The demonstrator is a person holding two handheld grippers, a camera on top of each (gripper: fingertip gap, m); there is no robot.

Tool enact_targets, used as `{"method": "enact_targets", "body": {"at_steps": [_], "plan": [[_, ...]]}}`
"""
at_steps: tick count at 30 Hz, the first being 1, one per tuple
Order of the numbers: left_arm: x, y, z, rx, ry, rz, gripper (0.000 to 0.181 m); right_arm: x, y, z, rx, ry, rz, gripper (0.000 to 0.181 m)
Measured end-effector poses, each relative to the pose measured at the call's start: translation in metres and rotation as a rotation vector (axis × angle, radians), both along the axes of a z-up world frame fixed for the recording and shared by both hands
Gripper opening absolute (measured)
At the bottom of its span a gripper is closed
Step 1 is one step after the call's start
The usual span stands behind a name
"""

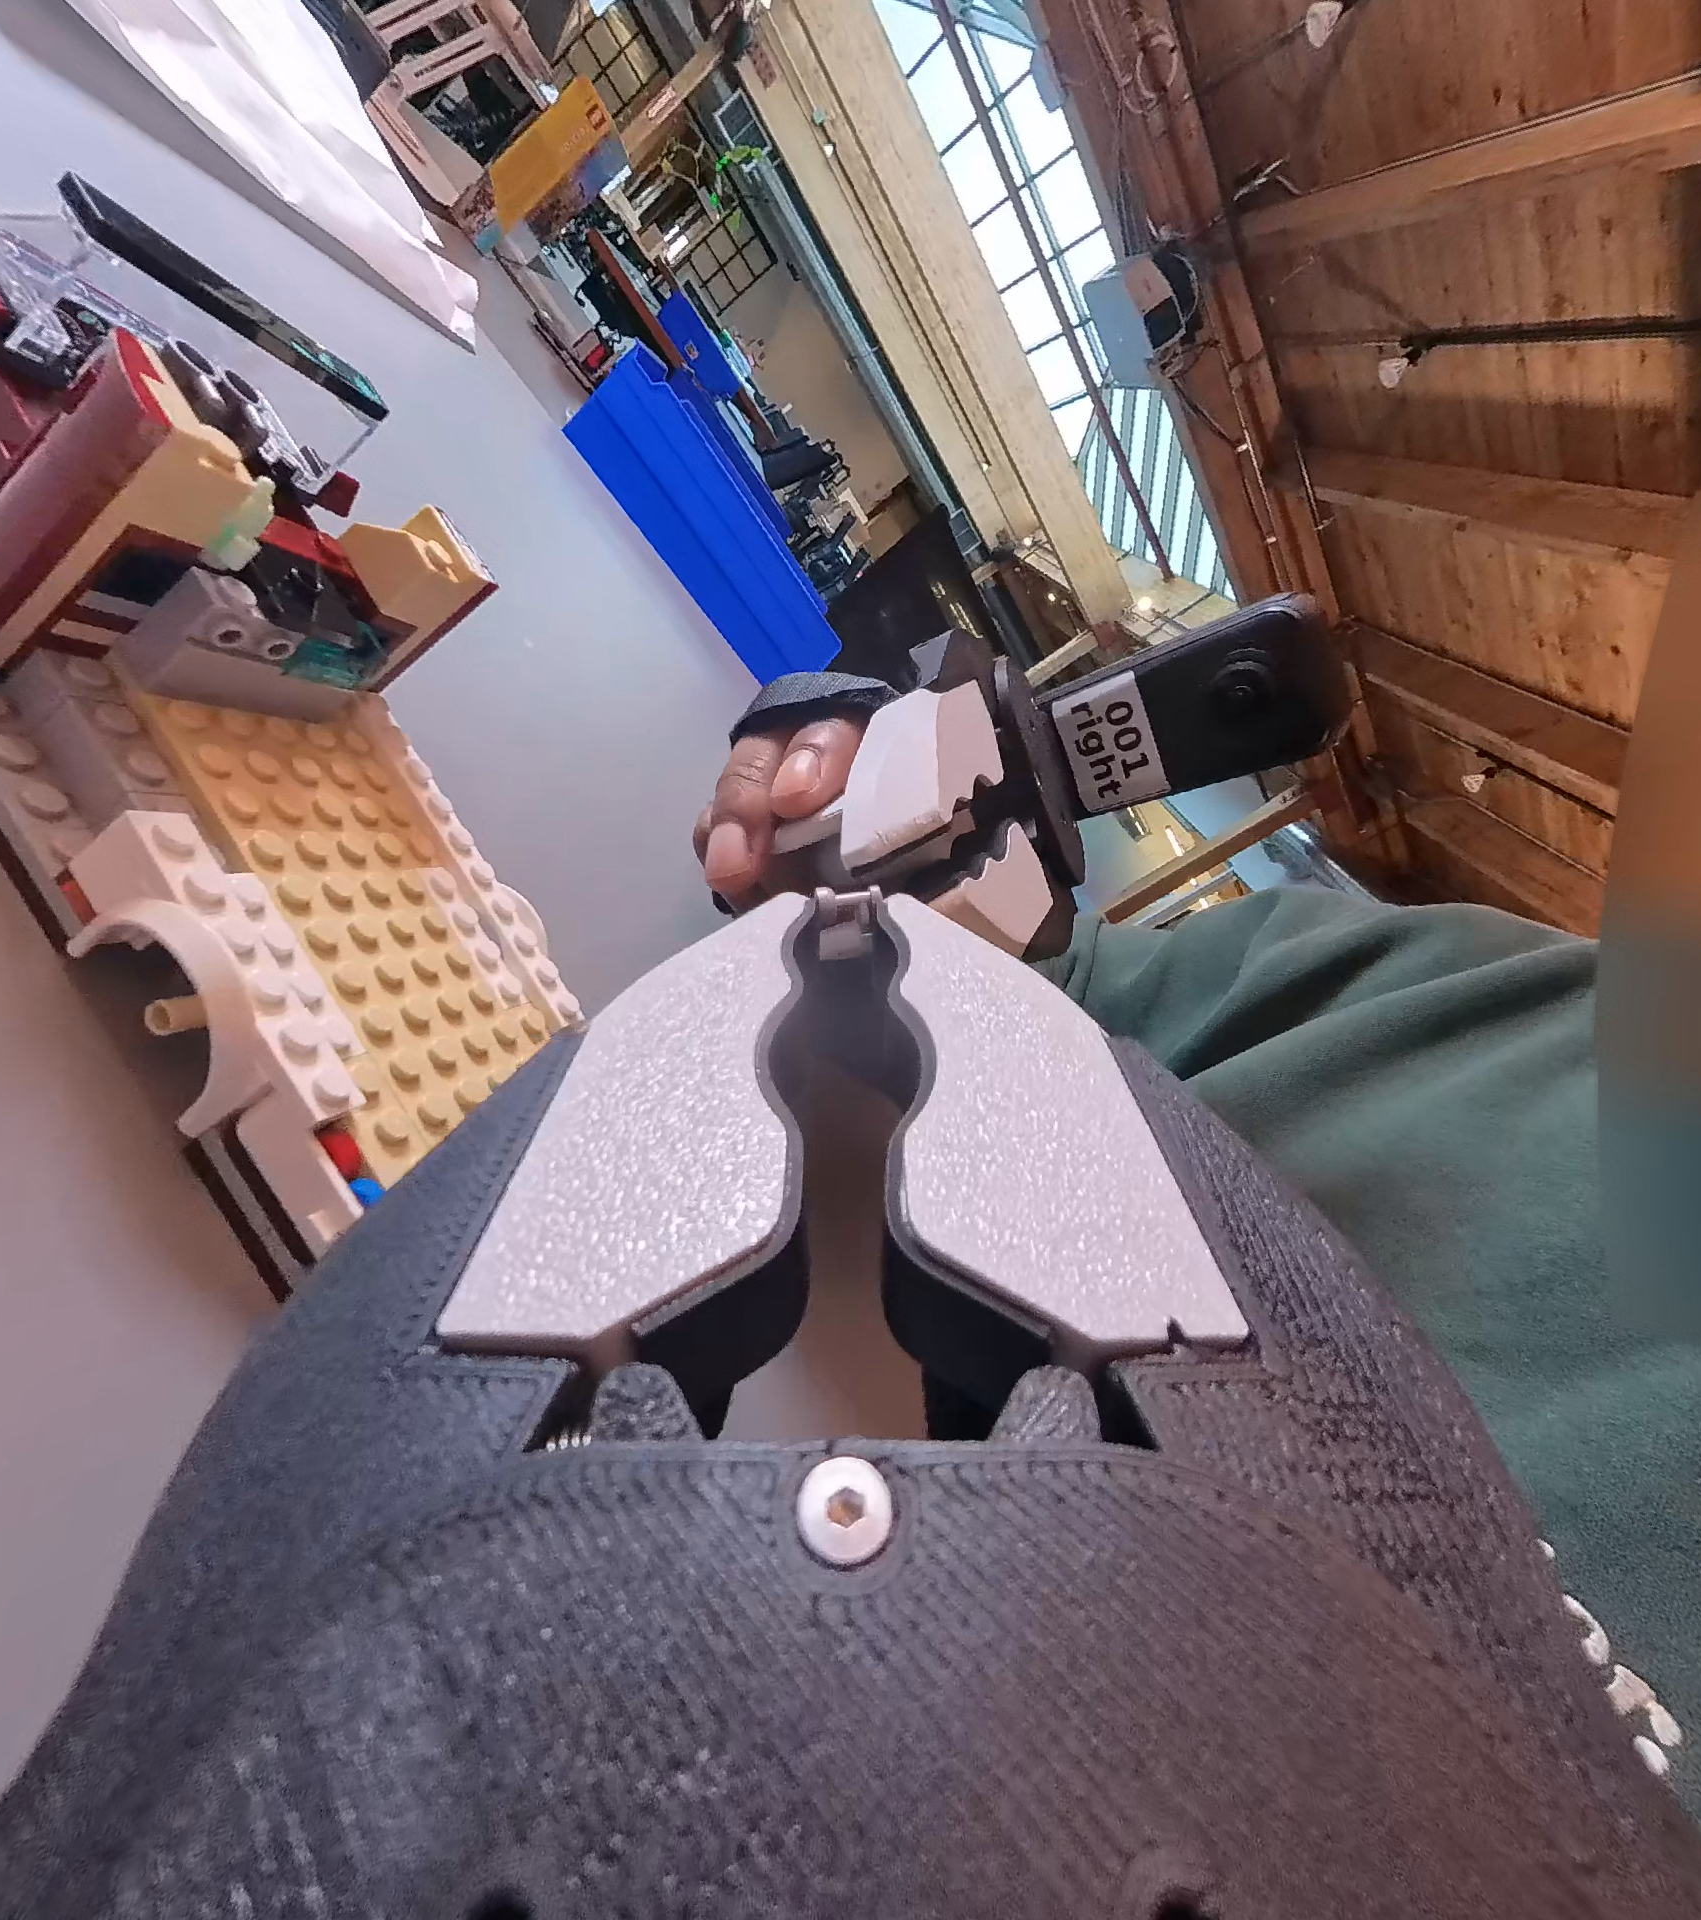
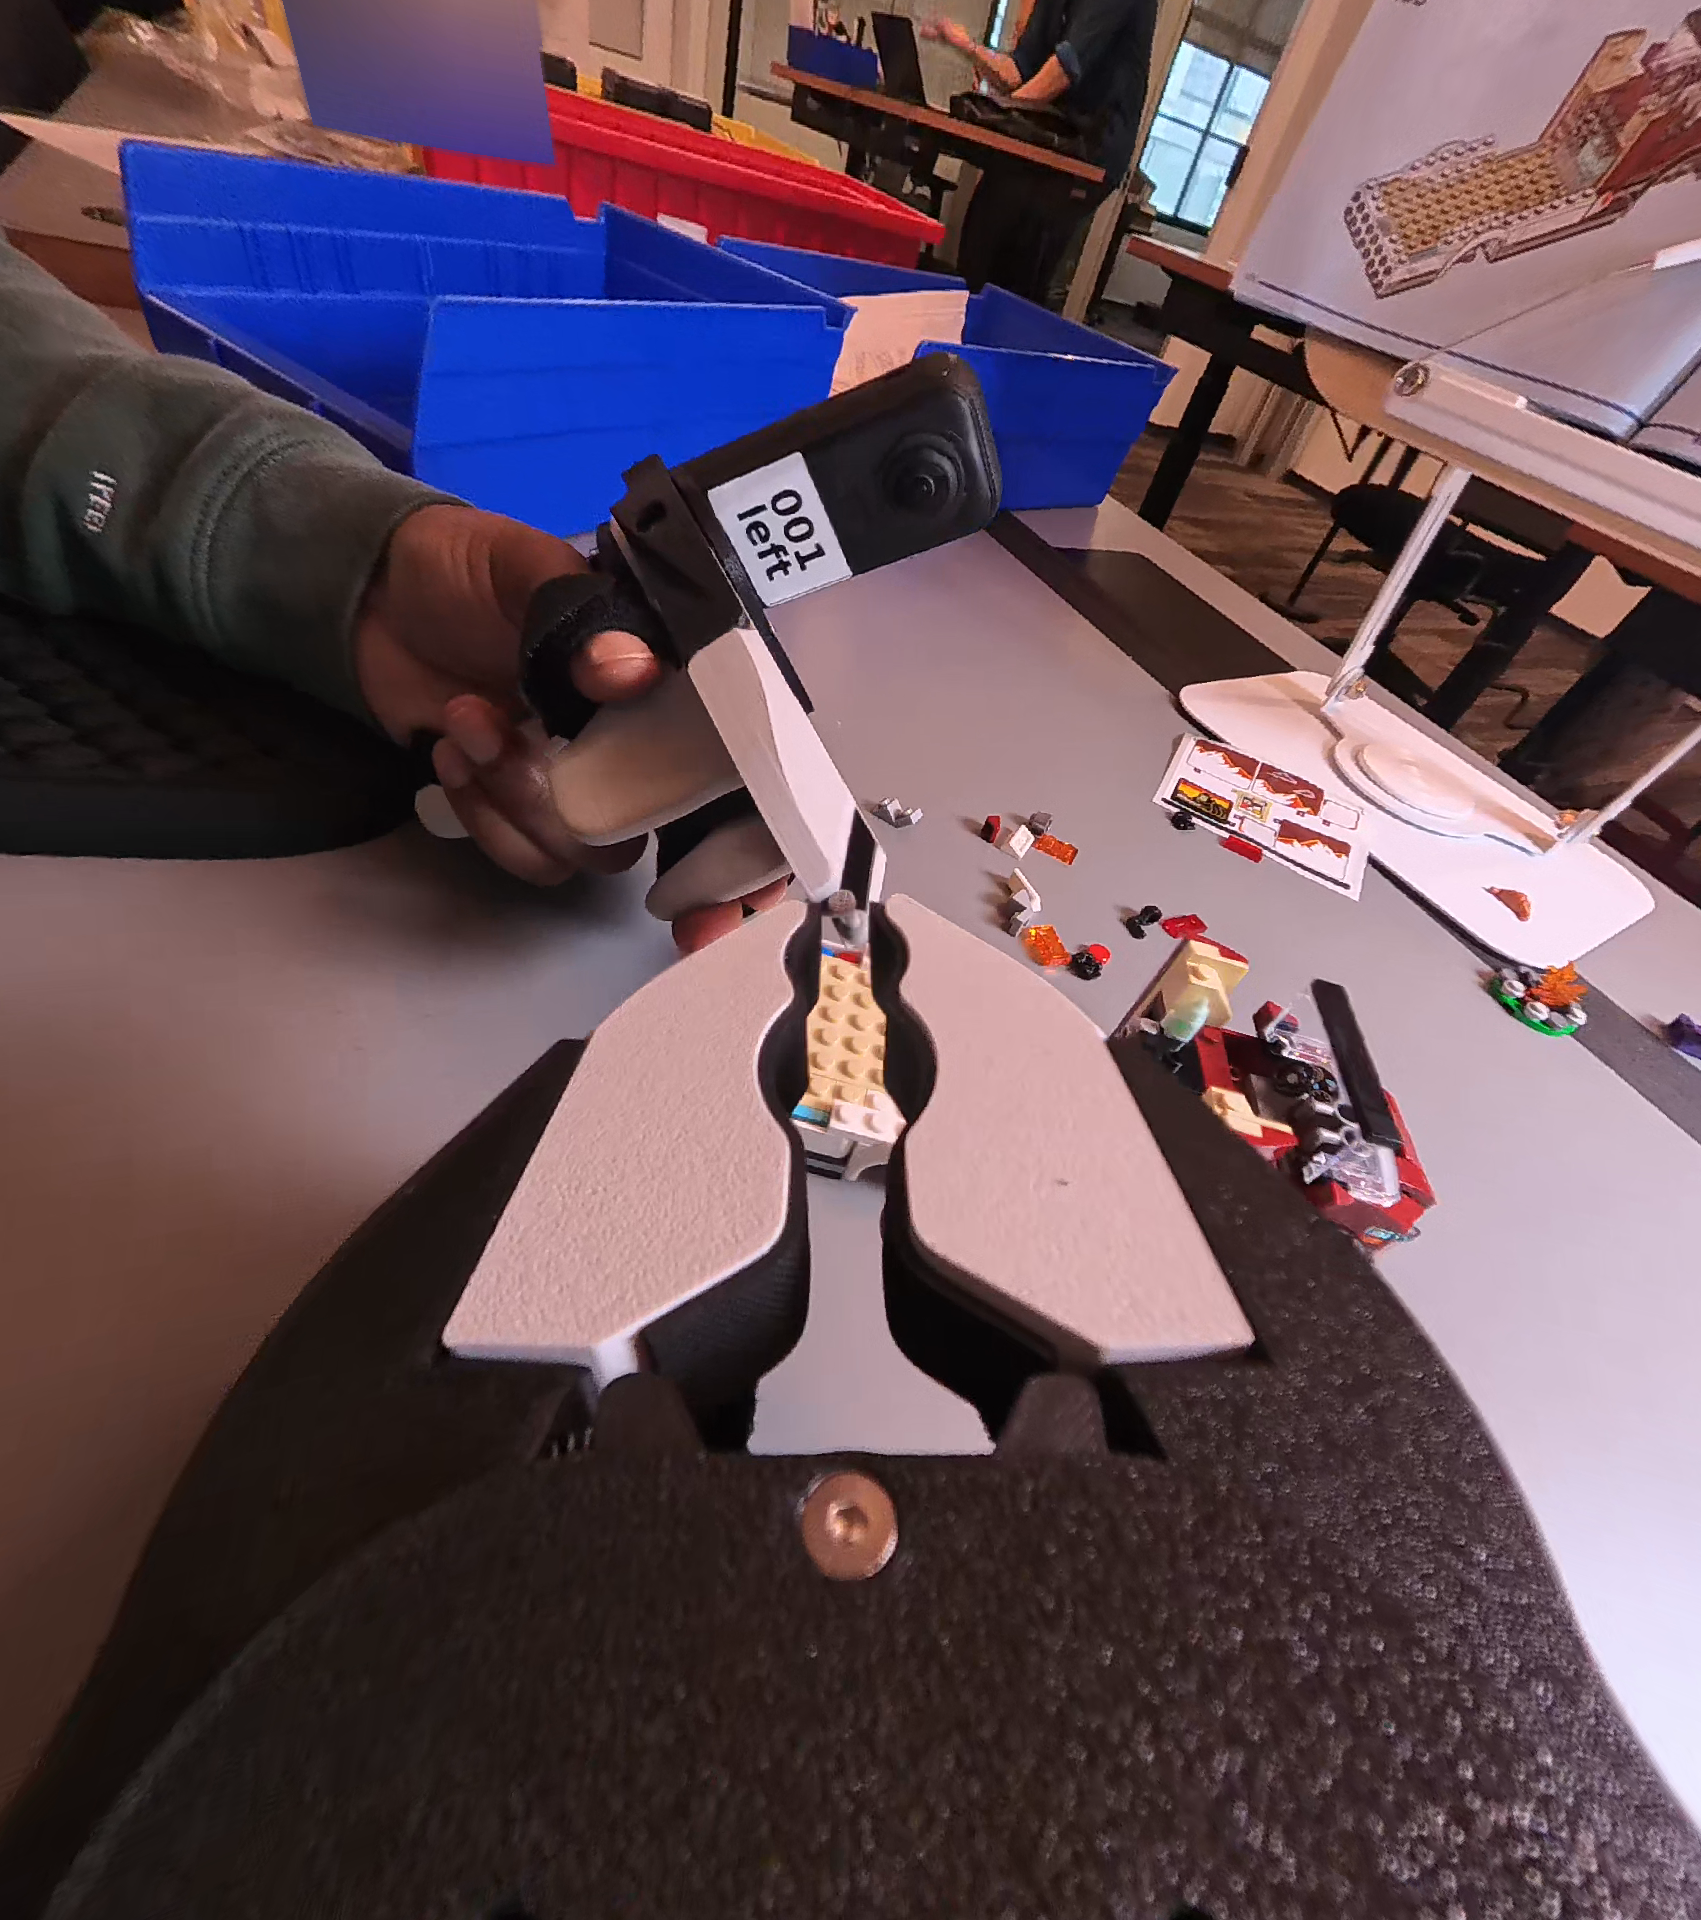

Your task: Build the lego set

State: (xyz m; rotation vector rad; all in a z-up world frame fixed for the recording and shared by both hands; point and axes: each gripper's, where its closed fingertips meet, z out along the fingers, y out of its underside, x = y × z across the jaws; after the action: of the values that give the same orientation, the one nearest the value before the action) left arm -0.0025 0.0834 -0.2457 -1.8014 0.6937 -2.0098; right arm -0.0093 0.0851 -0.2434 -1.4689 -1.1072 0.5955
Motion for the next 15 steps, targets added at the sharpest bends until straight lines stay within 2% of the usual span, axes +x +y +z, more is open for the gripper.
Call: {"method": "enact_targets", "body": {"at_steps": [12,15], "plan": [[0.002,-0.006,-0.006,-0.027,0.031,-0.043,0.009,-0.001,-0.006,-0.008,0.047,-0.071,0.037,0.007],[0.002,-0.005,-0.009,-0.014,0.050,-0.027,0.009,-0.002,-0.009,-0.012,0.063,-0.112,0.055,0.017]]}}
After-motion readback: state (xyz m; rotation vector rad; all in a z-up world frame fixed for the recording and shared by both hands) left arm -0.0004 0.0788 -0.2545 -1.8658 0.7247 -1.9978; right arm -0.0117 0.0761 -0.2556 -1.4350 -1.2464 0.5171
